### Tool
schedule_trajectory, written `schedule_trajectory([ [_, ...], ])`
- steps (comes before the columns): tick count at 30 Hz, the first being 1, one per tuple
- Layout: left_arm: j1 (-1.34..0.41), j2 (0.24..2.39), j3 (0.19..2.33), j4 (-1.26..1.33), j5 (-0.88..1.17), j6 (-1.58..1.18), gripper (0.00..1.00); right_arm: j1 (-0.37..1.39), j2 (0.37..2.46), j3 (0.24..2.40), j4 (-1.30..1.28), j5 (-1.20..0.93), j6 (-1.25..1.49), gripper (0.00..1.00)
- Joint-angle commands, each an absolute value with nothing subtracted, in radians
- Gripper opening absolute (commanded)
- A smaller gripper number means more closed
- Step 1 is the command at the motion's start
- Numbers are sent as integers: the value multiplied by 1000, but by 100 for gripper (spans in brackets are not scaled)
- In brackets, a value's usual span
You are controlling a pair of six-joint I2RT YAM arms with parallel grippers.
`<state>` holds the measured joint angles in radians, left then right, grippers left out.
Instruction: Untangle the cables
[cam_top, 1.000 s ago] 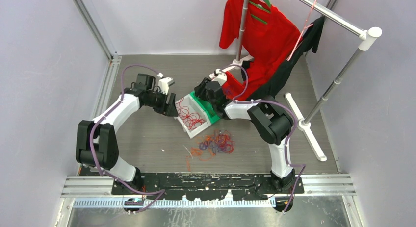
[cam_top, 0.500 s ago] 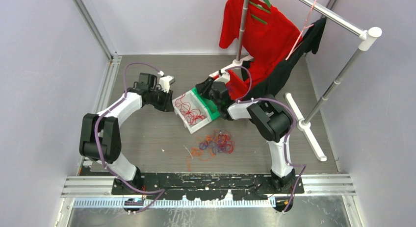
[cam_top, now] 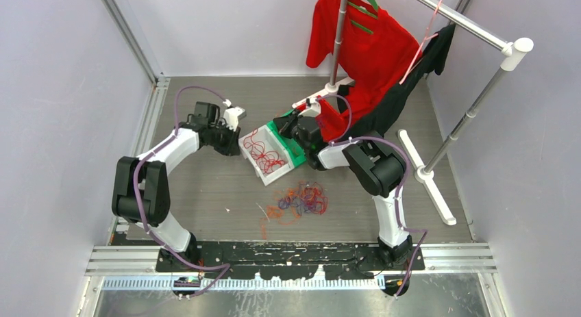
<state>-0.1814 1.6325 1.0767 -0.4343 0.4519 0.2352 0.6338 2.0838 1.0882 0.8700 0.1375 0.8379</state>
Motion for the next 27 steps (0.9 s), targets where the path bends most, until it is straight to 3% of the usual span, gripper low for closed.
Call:
schedule_trajectory([
  [1, -184, 1634, 1115, -411, 436, 263, 12, 636, 2044, 1082, 939, 148, 836, 3],
  [11, -167, 1668, 1147, -402, 405, 270, 8, 632, 1944, 1070, 793, 191, 781, 1],
  [12, -162, 1673, 1149, -402, 405, 271, 7, 631, 1923, 1079, 731, 204, 759, 3],
  [14, -153, 1678, 1157, -402, 407, 273, 7, 631, 1891, 1079, 657, 257, 733, 33],
  [17, -145, 1681, 1162, -401, 417, 274, 6, 624, 1887, 1089, 619, 276, 712, 48],
  [27, -142, 1675, 1168, -409, 469, 268, 5, 601, 1963, 1256, 371, 240, 714, 53],
])
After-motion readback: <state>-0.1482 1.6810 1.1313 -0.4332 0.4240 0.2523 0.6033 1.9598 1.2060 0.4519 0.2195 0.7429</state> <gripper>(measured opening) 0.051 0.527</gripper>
